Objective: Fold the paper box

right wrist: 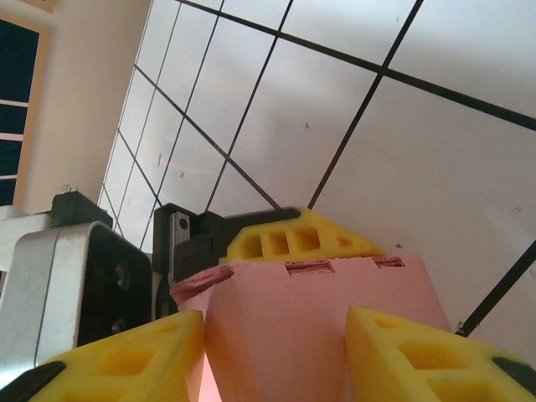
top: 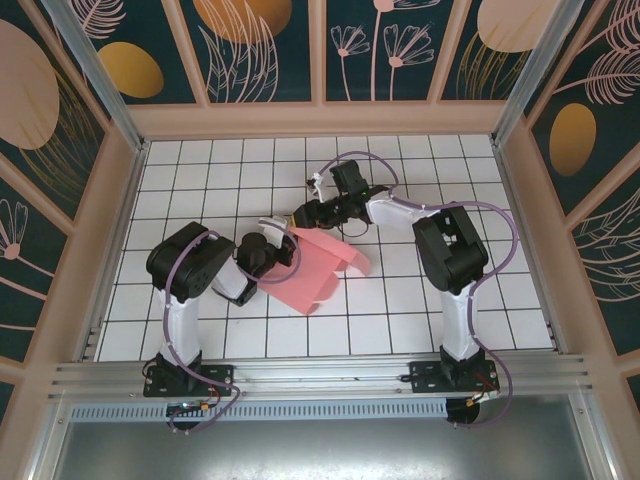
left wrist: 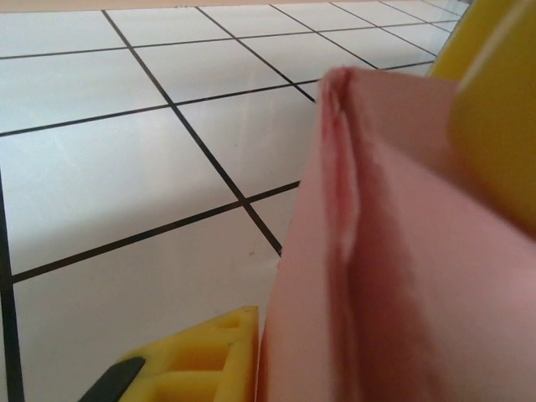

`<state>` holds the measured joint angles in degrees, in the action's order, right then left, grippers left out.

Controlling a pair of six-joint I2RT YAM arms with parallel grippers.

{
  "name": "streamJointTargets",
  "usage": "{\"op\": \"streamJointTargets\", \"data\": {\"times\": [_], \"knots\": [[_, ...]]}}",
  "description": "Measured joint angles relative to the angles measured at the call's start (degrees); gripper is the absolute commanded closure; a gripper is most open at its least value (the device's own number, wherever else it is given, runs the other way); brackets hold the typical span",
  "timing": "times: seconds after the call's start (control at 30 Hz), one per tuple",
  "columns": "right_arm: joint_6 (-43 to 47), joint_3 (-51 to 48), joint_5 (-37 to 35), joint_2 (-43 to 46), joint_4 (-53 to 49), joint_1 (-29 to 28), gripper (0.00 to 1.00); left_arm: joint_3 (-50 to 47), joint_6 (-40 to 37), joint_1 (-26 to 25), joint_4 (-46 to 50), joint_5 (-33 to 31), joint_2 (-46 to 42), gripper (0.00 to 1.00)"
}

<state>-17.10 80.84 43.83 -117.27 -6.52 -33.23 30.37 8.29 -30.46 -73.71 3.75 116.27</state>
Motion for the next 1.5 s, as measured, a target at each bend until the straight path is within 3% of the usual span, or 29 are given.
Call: {"op": "streamJointTargets", "data": {"times": [0.2,0.27,0.33,0.4,0.47,0.63,0.7,0.77,1.03,1.2,1.3,1.5], "knots": [[-0.11,-0.33,-0.20,0.00,1.11,0.09,0.53,0.22,0.11,-0.15,0.50,-0.26,-0.11,1.00],[-0.22,-0.33,-0.22,0.00,1.16,0.11,0.53,0.24,0.11,-0.15,0.57,-0.42,-0.13,0.88],[-0.24,-0.33,-0.20,0.00,1.18,0.09,0.52,0.24,0.22,-0.22,0.74,-0.50,-0.24,0.84],[-0.24,-0.33,-0.22,0.00,1.18,0.11,0.52,0.24,0.22,-0.26,0.87,-0.66,-0.31,0.89],[-0.24,-0.33,-0.20,0.00,1.18,0.09,0.52,0.24,0.26,-0.26,0.90,-0.68,-0.31,1.00],[-0.39,-0.59,-0.39,0.13,1.42,0.22,0.50,0.24,0.20,-0.26,1.16,-0.70,-0.52,1.00],[-1.01,-1.55,-0.72,0.81,1.68,0.46,0.49,0.24,-0.09,-0.28,2.23,-0.55,-1.11,0.74],[-1.33,-2.19,-0.83,1.40,1.60,0.76,0.49,0.26,0.07,-0.35,2.82,-0.74,-1.46,0.66],[-1.51,-2.38,-1.38,1.62,1.57,1.38,0.48,0.28,0.33,-0.31,3.67,-1.66,-2.38,0.65],[-1.49,-2.38,-1.73,1.62,1.57,1.38,0.49,0.17,1.01,-0.31,3.61,-1.73,-3.93,0.53],[-1.51,-2.38,-1.75,1.62,1.57,1.38,0.49,0.04,1.20,-0.31,3.56,-1.77,-4.85,0.59],[-1.51,-2.38,-1.79,1.62,1.60,1.38,0.48,0.07,1.46,-0.31,3.65,-1.77,-5.07,0.90]]}}
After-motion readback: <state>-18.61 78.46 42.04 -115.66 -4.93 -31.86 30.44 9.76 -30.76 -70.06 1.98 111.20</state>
